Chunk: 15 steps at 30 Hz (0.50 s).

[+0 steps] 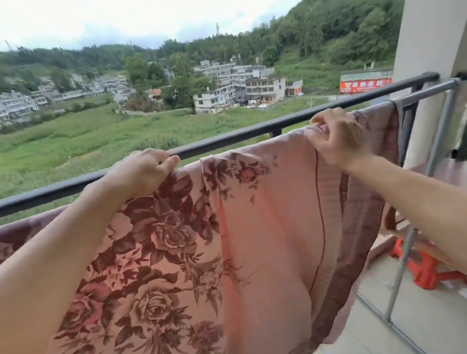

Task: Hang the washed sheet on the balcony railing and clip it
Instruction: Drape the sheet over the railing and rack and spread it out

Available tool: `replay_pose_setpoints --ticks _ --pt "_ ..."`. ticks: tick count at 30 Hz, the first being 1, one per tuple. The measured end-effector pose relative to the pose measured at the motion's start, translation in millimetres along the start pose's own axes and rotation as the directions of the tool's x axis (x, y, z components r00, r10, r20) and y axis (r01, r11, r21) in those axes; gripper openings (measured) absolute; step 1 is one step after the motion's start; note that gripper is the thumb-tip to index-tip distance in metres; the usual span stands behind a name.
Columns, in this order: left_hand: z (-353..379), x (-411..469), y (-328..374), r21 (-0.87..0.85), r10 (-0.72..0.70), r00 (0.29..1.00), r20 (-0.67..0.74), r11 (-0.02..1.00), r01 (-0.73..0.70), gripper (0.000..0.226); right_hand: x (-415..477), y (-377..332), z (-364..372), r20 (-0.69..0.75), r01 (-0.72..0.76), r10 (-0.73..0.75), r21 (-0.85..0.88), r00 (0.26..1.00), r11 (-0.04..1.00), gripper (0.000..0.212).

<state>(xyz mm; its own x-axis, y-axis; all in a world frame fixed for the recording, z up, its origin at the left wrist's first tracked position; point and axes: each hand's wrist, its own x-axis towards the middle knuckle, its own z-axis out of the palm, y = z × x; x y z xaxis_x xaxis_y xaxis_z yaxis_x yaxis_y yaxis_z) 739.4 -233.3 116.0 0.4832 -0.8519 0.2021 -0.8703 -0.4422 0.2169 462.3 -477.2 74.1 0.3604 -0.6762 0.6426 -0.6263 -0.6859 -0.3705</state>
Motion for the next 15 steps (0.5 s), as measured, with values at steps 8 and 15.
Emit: replay_pose_setpoints --ticks 8,15 --pt "26.0 -2.6 61.4 0.140 -0.141 0.971 -0.191 0.976 0.169 0.065 23.8 -11.9 22.9 0.010 0.387 -0.400 0.228 0.917 0.893 0.015" --pt "27.4 1.5 84.7 0.184 -0.202 0.961 -0.191 0.954 0.237 0.055 38.5 87.8 0.2 -0.042 0.212 -0.209 0.084 0.977 0.974 0.023"
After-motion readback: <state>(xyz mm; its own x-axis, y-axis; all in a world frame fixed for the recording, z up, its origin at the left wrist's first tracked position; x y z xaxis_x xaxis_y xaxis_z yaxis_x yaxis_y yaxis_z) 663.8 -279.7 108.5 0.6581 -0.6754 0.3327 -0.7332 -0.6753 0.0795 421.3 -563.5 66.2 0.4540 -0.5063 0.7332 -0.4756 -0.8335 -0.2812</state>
